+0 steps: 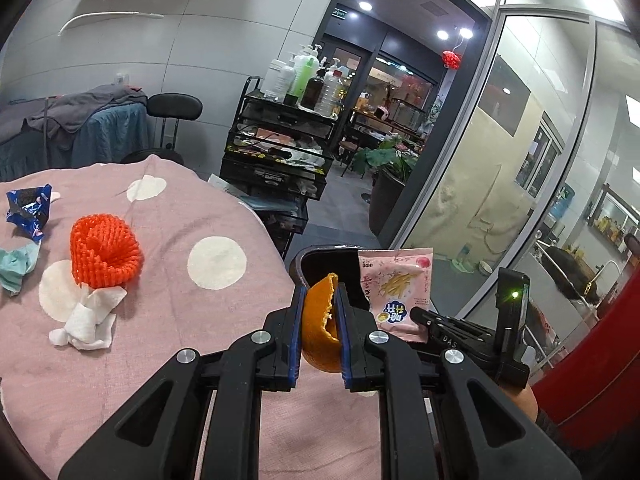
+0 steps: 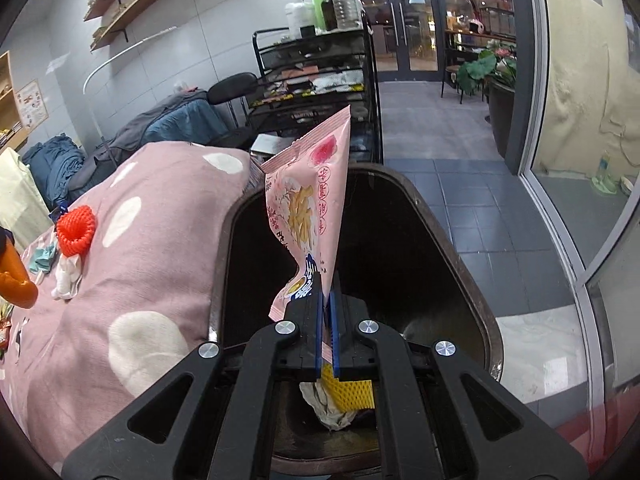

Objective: Collect trash
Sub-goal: 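Carry the orange peel and pink snack bag over the black bin, then open the right gripper to drop the snack bag while the left gripper drops the peel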

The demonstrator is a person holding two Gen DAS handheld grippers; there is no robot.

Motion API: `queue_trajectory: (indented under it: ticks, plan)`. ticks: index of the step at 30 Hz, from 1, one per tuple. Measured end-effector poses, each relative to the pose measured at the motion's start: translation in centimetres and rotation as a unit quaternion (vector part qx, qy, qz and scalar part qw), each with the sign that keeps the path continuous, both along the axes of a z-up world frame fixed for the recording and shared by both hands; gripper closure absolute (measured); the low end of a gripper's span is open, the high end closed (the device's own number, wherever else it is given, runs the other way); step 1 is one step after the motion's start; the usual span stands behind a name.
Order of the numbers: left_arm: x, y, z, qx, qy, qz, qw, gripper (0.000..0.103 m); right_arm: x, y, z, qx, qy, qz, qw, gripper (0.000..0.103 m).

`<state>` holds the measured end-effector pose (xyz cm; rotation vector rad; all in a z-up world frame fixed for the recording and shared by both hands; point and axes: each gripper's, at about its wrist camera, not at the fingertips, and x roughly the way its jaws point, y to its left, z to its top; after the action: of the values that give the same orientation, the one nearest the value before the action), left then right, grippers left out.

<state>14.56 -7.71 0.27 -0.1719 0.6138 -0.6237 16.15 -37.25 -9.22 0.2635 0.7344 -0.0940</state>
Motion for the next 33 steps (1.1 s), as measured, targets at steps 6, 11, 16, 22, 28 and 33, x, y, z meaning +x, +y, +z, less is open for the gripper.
queue_trajectory:
  ticks: [6,11,16,22,28,33]
  plan:
    - [0.3,-1.1,-0.3,-0.001,0.008,-0.014,0.9999,0.088,0.2,-0.2,-1.3,0.014,0.019,-0.003,1.0,0.086]
    - [0.6,-2.4,-0.4,0.008,0.01,-0.026,0.9996,0.088,-0.8,-0.3,-1.4,0.041,-0.001,-0.002,0.999,0.044]
    - [1.3,-4.0,-0.6,0.008,0.017,-0.045,0.9988,0.088,-1.7,-0.5,-0.4,0.043,-0.029,-0.015,0.999,0.032]
    - [2.6,-6.6,-1.0,0.015,0.029,-0.066,0.9973,0.088,-2.4,-0.8,0.7,0.043,-0.05,-0.033,0.997,0.026]
    - [3.7,-8.8,-1.5,0.029,0.037,-0.083,0.9955,0.088,-3.7,-1.3,1.6,0.035,-0.067,-0.055,0.996,0.024]
    - [4.5,-10.3,-2.1,0.043,0.045,-0.091,0.9939,0.088,-4.6,-1.9,1.8,0.032,-0.073,-0.071,0.994,0.023]
